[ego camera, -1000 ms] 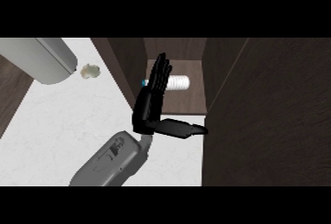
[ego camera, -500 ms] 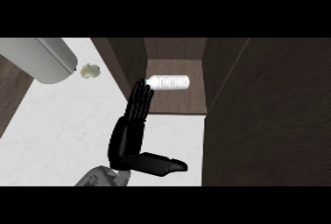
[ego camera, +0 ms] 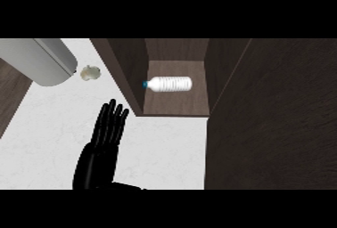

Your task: Pick up the bottled water, place it into the cabinet and close the cabinet

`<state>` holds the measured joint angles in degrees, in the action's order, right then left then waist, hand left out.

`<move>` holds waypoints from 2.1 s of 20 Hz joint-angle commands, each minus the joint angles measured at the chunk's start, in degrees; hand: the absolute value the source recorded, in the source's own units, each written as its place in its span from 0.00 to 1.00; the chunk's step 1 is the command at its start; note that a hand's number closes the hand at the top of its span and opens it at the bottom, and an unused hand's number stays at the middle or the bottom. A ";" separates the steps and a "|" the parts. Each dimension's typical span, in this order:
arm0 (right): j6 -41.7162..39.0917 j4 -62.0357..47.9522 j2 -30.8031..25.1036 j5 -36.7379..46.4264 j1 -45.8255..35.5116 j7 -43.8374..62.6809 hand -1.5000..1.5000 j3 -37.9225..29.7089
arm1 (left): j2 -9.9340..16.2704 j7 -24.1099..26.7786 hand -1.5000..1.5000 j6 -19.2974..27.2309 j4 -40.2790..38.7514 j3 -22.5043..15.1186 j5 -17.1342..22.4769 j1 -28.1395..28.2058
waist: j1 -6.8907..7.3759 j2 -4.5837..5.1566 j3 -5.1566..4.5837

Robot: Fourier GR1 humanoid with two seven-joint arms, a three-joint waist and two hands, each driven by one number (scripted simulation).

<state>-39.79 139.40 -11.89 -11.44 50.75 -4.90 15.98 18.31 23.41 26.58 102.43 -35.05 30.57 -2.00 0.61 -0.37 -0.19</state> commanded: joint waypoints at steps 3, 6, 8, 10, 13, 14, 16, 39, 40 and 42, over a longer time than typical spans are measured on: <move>2.91 13.20 0.59 10.27 -1.91 7.10 1.00 8.67 | 3.20 2.53 0.00 -1.52 5.20 0.33 0.26 7.49 | 0.07 -0.13 -0.08; 5.74 13.89 2.74 15.78 -4.22 12.15 1.00 16.78 | 4.78 2.25 0.00 -2.43 6.98 2.91 1.20 7.35 | 0.22 0.06 -0.15; 7.04 11.65 4.71 19.05 -5.89 13.48 1.00 21.83 | 6.27 4.14 0.00 -3.17 9.58 3.39 1.23 11.29 | 0.41 -0.02 -0.10; 7.61 11.33 5.54 21.73 -8.00 13.66 1.00 24.72 | 7.73 2.49 0.00 -3.57 10.21 6.68 3.76 11.28 | 0.15 -0.30 -0.23; 8.45 10.07 6.18 23.55 -12.51 16.08 1.00 27.56 | 8.33 3.89 0.00 -4.28 10.29 6.82 3.52 13.61 | 0.31 -0.32 -0.22; 9.75 8.71 7.72 24.24 -13.89 16.54 1.00 28.93 | 8.48 5.62 0.00 -5.57 9.23 6.70 3.50 15.27 | 0.36 -0.34 -0.26; 10.48 7.22 9.12 24.32 -19.00 19.28 1.00 29.27 | 9.18 4.92 0.00 -6.45 10.70 6.42 4.14 16.06 | 1.25 -0.17 -0.28; 21.33 -4.39 11.42 22.77 -47.78 32.22 1.00 30.43 | 14.76 6.92 0.00 -15.95 12.16 14.16 10.46 21.68 | 2.62 0.35 -0.58; 21.16 -4.14 11.40 22.50 -47.22 32.78 1.00 30.79 | 15.58 7.20 0.00 -16.47 12.73 14.69 10.50 22.65 | 3.12 0.07 -0.62; 20.85 -5.47 11.39 21.64 -48.30 32.03 1.00 30.51 | 15.82 6.78 0.00 -16.78 12.56 14.88 10.45 21.49 | 2.98 0.51 -0.58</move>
<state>-27.61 140.11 -10.17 6.31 7.72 24.65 42.70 33.43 30.39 10.72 114.72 -20.86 40.57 19.66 3.20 -0.18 -0.77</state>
